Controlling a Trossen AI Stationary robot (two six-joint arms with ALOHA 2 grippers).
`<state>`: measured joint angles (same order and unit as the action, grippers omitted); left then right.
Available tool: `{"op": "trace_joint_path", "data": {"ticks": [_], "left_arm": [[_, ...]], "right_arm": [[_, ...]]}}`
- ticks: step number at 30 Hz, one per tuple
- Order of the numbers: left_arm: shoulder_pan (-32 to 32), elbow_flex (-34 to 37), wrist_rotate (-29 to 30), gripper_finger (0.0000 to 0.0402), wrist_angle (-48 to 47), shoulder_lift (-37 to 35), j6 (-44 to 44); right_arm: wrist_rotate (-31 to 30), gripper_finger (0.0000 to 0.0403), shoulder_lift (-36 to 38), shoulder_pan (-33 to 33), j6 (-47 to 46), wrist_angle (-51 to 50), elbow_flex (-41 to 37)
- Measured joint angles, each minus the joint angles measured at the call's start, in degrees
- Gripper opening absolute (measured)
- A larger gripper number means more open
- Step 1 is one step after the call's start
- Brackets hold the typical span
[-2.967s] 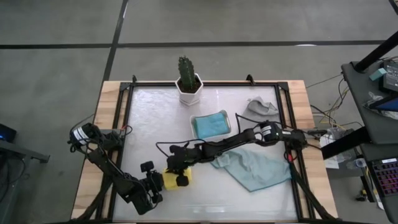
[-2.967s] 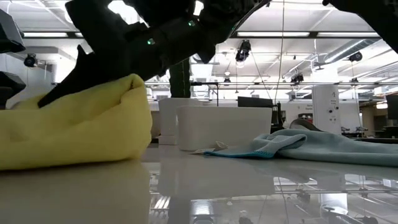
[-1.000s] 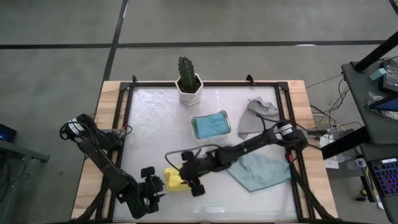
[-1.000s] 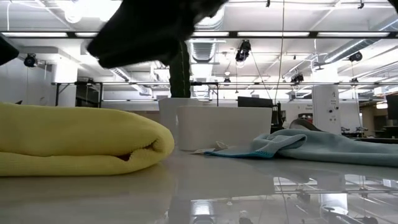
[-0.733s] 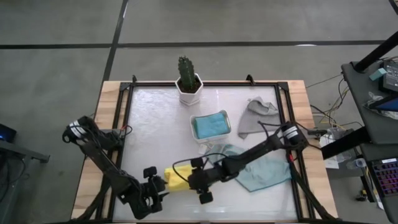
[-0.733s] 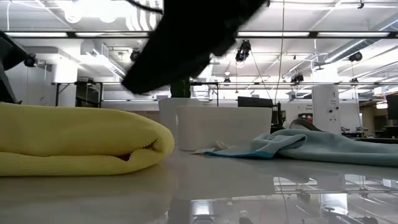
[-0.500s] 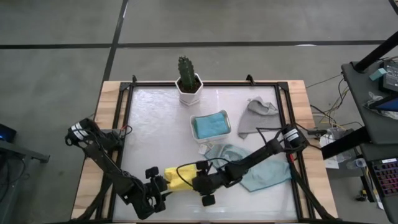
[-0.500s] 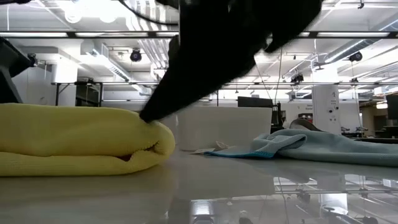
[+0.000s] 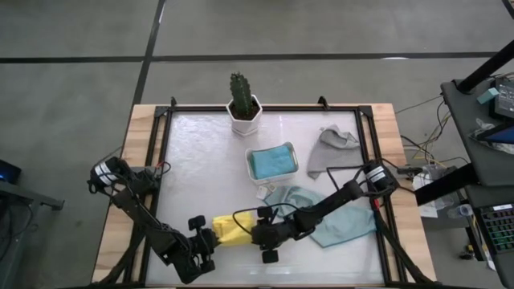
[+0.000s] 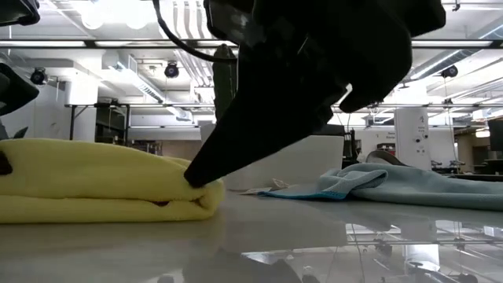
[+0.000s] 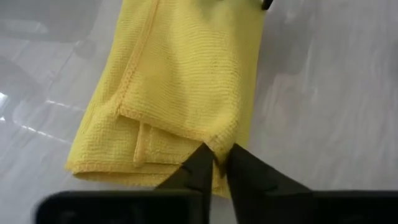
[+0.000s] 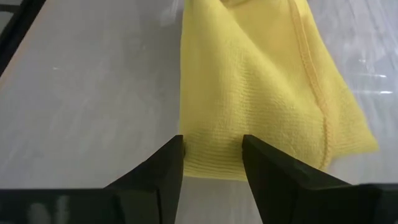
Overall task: Fold microfiber towels
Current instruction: Fold the yellow towel
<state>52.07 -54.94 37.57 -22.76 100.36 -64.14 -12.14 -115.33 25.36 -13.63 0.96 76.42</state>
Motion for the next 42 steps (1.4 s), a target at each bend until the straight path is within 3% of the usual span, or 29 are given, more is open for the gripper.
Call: {"op": "trace_joint_path", "data": {"ticks": [8, 14, 21, 29, 35, 42], "left_arm": [[0.00, -0.23, -1.00, 0.0008, -0.34, 0.00, 0.58], [0.04, -0.39, -8.77, 0.0008, -0.04, -0.98, 2.81], [0.03, 0.03, -11.18, 0.0012, 0.95, -0.20, 4.50], [0.04, -0.29, -13.50, 0.0103, 0.74, -1.89, 4.77], [0.04, -0.26, -16.95, 0.0178, -0.31, -3.59, 5.03], [0.11, -0.23, -24.30, 0.0205, -5.18, -6.97, 4.56]], "right_arm": [[-0.10, 0.0154, -0.01, -0.21, -0.67, 2.02, -1.64], [-0.07, 0.0154, -0.07, -0.24, -0.76, 1.90, -1.68], [0.00, 0.0154, -0.06, -0.22, -0.76, 1.73, -1.68], [0.48, 0.0155, 2.94, -0.72, 0.77, -2.02, -1.68], [6.22, 0.0164, 6.36, -3.60, 1.66, -3.48, -1.68], [11.87, 0.0186, 5.13, -8.33, 5.54, -3.63, 2.90]]}}
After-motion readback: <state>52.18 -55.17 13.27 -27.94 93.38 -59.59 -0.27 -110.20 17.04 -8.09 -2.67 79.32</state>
